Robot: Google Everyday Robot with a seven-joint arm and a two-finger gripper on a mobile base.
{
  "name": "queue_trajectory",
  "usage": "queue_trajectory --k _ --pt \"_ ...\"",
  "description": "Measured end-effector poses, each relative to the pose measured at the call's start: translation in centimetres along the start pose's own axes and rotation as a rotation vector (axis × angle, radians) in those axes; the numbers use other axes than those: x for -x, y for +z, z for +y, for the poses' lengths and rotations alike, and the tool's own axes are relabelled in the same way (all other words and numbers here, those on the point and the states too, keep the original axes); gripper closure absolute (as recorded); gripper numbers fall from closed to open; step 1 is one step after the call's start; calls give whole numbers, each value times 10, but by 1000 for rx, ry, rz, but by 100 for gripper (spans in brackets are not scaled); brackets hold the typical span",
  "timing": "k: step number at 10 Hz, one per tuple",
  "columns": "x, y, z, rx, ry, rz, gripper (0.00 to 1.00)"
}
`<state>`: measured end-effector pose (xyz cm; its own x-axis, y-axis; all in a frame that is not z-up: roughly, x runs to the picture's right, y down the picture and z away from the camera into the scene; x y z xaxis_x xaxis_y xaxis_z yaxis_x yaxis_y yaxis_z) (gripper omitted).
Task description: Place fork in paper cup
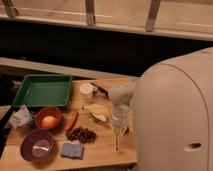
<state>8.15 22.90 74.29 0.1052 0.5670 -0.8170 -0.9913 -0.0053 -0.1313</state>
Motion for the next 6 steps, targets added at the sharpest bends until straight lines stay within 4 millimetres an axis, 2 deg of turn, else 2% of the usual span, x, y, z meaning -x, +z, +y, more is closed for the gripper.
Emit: queue_trajectory --k 3,6 --pt "20 -20 -17 -16 43 -33 97" --pt "54 -57 -28 -46 66 -90 97"
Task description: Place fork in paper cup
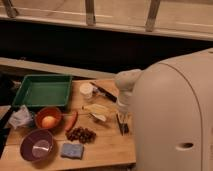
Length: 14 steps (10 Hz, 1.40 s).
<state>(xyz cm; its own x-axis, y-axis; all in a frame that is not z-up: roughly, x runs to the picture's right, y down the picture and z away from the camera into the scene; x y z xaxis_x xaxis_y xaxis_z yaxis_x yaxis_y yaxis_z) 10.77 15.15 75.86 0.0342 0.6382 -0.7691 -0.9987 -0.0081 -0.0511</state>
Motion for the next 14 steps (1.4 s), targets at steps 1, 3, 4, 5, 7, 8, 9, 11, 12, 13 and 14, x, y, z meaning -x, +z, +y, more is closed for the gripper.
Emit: queue_trajectory --k 1,3,4,5,7,8,9,11,12,13,14 --pt "11 -12 5 -6 -6 -25 97" --pt "31 -31 23 -17 -31 -77 97" --pt "39 -38 31 -14 -41 -99 97" --pt "45 -47 35 -3 -56 -124 97" --pt "56 -65 52 23 -101 -178 97" --pt "64 -79 69 45 -138 -217 97" --pt "70 -95 81 62 -167 -252 97" --pt "79 -129 101 110 -236 -324 97" --pt "80 -134 103 117 -245 -334 97" --pt "80 -134 102 116 -242 -334 97" --pt "80 -134 102 116 -243 -334 97"
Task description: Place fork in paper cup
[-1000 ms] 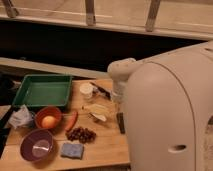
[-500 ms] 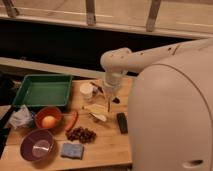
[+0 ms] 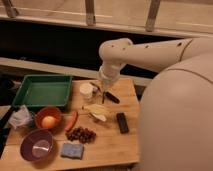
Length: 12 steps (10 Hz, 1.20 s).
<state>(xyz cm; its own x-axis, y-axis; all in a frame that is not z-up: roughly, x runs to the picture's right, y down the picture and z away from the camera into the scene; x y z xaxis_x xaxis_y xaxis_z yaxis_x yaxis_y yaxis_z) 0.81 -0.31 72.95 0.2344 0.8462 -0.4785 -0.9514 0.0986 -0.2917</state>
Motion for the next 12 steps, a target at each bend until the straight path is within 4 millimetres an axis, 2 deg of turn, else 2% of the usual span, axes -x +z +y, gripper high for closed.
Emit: queue_trajectory --k 6,8,10,12 --pt "5 0 1 -16 -27 -21 97" --pt "24 1 19 -27 -62 -59 97" --pt "52 -1 47 -5 -99 -123 97" --pt "70 -2 67 17 -131 -163 97"
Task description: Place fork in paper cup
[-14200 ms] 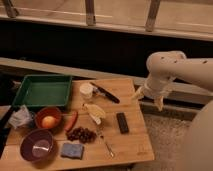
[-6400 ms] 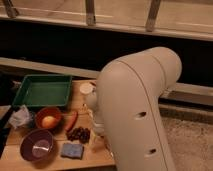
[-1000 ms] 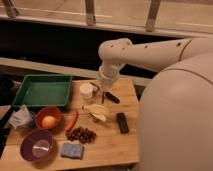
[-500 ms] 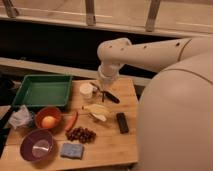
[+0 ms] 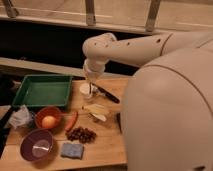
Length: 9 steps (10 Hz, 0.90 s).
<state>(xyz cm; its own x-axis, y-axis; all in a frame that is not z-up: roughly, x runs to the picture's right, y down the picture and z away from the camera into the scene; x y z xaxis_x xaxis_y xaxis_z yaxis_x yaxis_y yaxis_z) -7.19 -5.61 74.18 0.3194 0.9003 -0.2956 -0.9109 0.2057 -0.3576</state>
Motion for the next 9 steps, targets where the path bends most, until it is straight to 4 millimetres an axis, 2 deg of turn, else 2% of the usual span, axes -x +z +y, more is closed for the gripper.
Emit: queue_trajectory --k 2,5,9 --pt "12 0 9 65 -19 -47 97" --pt "20 4 15 108 -32 -75 97" --pt "54 3 28 106 -76 -115 97"
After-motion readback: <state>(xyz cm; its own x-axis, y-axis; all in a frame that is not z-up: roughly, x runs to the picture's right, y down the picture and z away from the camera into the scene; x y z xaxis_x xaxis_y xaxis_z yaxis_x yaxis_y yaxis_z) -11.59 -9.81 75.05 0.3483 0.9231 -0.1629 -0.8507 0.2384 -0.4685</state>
